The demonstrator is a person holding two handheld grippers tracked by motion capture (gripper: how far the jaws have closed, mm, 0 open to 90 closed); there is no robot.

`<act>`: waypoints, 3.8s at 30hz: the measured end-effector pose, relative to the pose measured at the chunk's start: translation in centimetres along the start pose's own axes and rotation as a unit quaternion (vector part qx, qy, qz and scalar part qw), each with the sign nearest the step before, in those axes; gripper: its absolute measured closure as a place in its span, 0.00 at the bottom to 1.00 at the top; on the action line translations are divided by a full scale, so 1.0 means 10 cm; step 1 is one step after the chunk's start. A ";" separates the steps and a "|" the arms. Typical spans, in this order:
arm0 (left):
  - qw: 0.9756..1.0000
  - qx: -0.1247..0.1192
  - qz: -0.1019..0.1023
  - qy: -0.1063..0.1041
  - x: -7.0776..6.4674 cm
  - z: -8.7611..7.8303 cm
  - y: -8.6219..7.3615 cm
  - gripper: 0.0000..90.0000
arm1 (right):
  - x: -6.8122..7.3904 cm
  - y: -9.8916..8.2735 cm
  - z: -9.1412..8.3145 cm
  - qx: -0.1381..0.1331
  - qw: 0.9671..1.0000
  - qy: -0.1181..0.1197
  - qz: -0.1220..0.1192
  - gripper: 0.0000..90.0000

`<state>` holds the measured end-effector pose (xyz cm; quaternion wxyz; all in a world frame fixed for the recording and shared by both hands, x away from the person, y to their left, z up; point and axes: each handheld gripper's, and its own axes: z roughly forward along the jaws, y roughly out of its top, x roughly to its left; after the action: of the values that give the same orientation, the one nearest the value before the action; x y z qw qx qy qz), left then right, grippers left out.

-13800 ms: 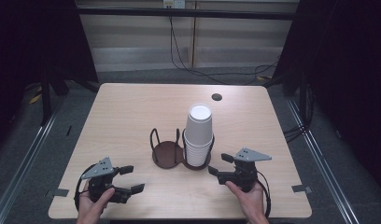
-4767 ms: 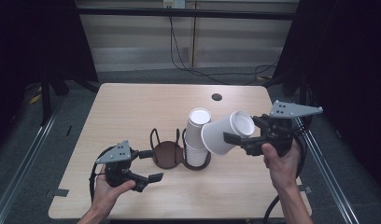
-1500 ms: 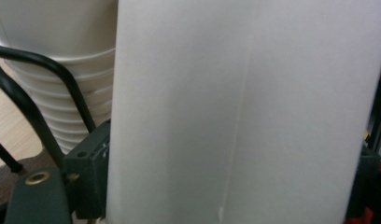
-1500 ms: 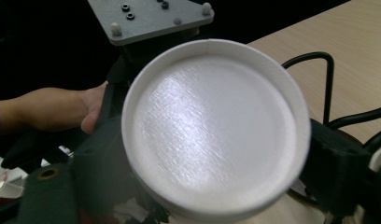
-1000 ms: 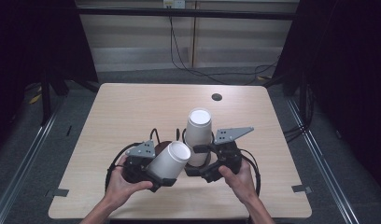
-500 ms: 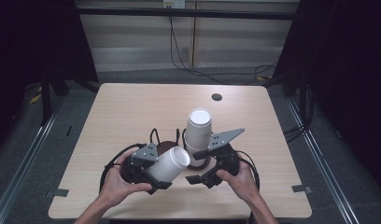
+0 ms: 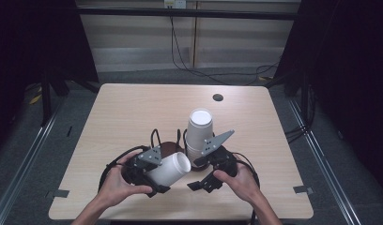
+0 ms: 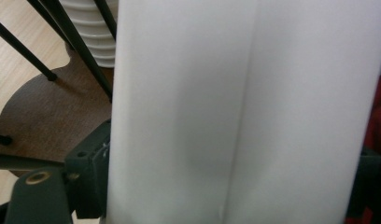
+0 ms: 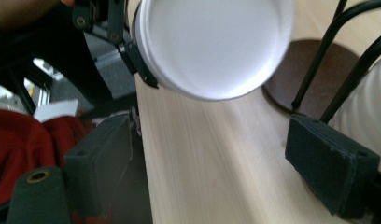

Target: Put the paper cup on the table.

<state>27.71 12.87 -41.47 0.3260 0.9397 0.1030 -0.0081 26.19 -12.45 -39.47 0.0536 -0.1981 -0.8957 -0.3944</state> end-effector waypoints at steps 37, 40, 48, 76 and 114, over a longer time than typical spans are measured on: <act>0.990 0.128 0.065 -0.004 -0.17 0.27 0.17 0.17 | -0.02 0.04 0.28 0.108 0.993 0.029 -0.029 0.19; 0.988 0.137 0.068 -0.008 -0.19 0.30 0.19 0.17 | -0.01 0.04 0.30 0.120 0.992 0.026 -0.022 0.17; 0.986 0.151 0.071 -0.019 -0.24 0.35 0.20 0.17 | 0.02 0.05 0.37 0.135 0.990 0.029 -0.035 0.19; 0.986 0.141 0.084 -0.041 -0.29 0.37 0.24 0.17 | 0.14 0.10 0.40 0.134 0.988 0.039 -0.058 0.26; 0.990 0.057 0.125 -0.011 -0.23 0.24 0.11 0.11 | 0.10 0.08 0.41 0.125 0.991 0.020 -0.034 0.28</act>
<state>25.78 10.13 -42.45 0.2713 0.9622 -0.0196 0.0164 25.79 -8.65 -41.49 0.0825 -0.1509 -0.9429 -0.2852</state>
